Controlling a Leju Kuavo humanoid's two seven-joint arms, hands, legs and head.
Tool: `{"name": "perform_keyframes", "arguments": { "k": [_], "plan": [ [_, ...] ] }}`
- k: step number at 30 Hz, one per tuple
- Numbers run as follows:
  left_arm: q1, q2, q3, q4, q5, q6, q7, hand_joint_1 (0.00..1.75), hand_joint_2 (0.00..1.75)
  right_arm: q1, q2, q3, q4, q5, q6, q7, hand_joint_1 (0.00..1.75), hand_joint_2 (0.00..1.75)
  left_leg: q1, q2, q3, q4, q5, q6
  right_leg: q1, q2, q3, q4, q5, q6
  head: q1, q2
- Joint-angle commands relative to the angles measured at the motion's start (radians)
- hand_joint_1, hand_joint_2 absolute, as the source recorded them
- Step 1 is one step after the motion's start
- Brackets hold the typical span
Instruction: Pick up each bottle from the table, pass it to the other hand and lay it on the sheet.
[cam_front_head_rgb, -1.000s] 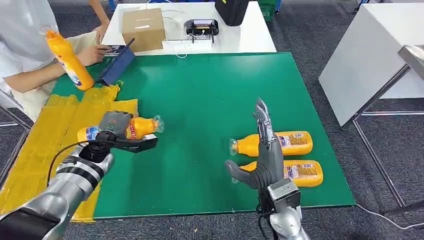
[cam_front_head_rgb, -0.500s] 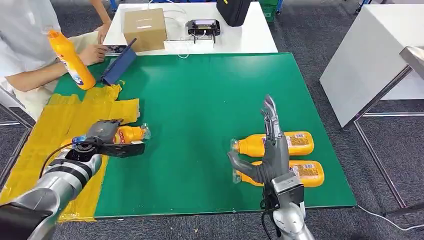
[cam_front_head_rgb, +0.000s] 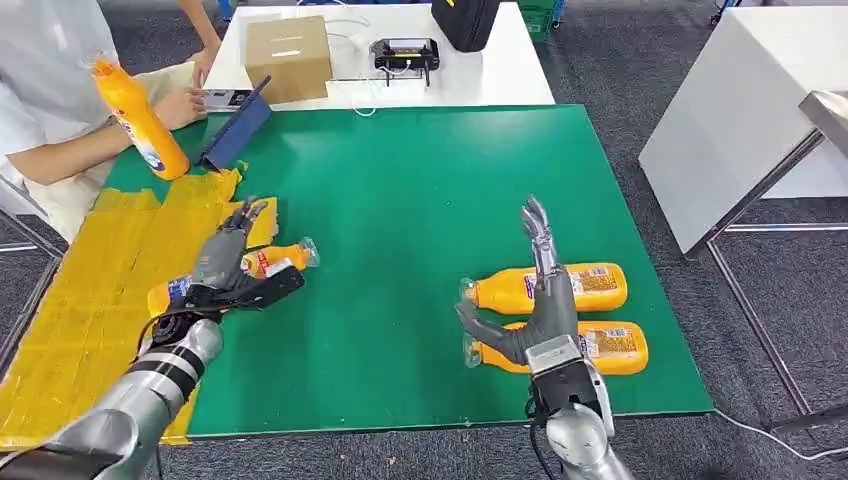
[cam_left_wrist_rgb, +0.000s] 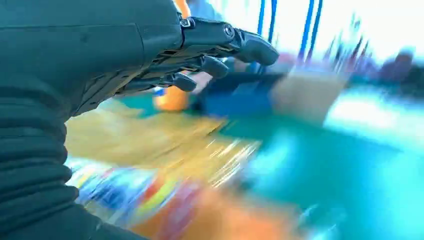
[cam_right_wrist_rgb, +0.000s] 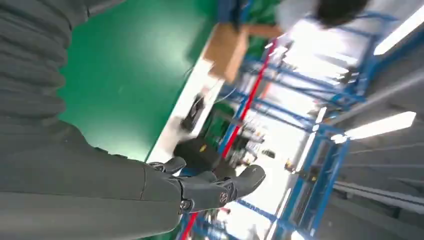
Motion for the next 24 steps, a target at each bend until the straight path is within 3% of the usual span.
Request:
{"name": "perform_keyframes", "arguments": {
  "k": [1, 3, 5, 7, 9, 15, 18, 24],
  "plan": [
    [0.222, -0.252, 0.472, -0.652, -0.061, 0.078, -0.295, 0.0, 1.75, -0.091, -0.101, -0.019, 0.137, 0.246, -0.103, 0.087, 0.0, 1.75, 0.001, -0.002, 0.0, 0.0, -0.001, 0.0, 0.0, 0.001, 0.002, -0.001, 0.0, 0.0, 0.0, 0.0],
    [0.25, -0.227, 0.398, -0.669, 0.022, 0.078, -0.282, 0.0, 1.75, -0.121, -0.136, -0.012, 0.176, 0.37, -0.088, 0.162, 0.0, 1.75, 0.002, -0.002, 0.003, 0.002, -0.003, 0.0, 0.001, 0.004, 0.005, -0.001, -0.002, 0.0, 0.0, 0.0],
    [0.276, -0.169, 0.287, -0.696, 0.079, 0.078, -0.186, 0.0, 1.75, -0.153, -0.158, -0.009, 0.217, 0.41, -0.053, 0.188, 0.0, 1.75, 0.0, 0.001, 0.005, 0.001, -0.003, 0.0, -0.001, 0.006, 0.006, -0.002, -0.001, 0.0, 0.0, 0.0],
    [0.32, -0.095, 0.149, -0.769, 0.352, -0.141, -0.114, 0.0, 1.75, -0.238, -0.255, 0.055, 0.309, 0.463, 0.16, 0.246, 0.0, 1.75, 0.0, 0.003, 0.003, 0.0, -0.002, 0.0, -0.001, 0.005, 0.003, -0.002, 0.0, 0.0, -0.001, 0.0],
    [0.364, -0.075, 0.083, -0.825, 0.415, -0.228, -0.096, 0.0, 1.75, -0.313, -0.322, 0.064, 0.424, 0.5, 0.206, 0.245, 0.0, 1.75, 0.0, 0.005, 0.003, 0.0, -0.002, 0.0, 0.0, 0.008, 0.003, -0.002, 0.001, 0.0, -0.001, 0.0],
    [0.395, -0.063, 0.039, -0.85, 0.46, -0.289, -0.089, 0.0, 1.75, -0.365, -0.366, 0.077, 0.501, 0.535, 0.247, 0.241, 0.0, 1.75, 0.0, -0.006, 0.001, 0.0, 0.001, 0.002, 0.0, -0.002, 0.004, -0.001, 0.0, 0.001, -0.001, 0.0],
    [0.385, -0.046, -0.05, -0.808, 0.445, -0.34, -0.101, 0.0, 1.75, -0.493, -0.409, 0.11, 0.665, 0.518, 0.308, 0.206, 0.0, 1.75, 0.0, -0.003, 0.004, 0.001, -0.001, 0.002, -0.001, 0.002, 0.007, -0.001, 0.0, 0.0, -0.001, 0.0],
    [0.332, -0.053, -0.129, -0.736, 0.505, -0.409, -0.119, 0.0, 1.75, -0.648, -0.369, 0.149, 0.925, 0.493, 0.34, 0.132, 0.0, 1.75, -0.001, -0.004, 0.003, 0.001, 0.0, 0.002, -0.002, 0.001, 0.006, -0.001, 0.001, 0.001, -0.001, 0.0]
  ]
}}
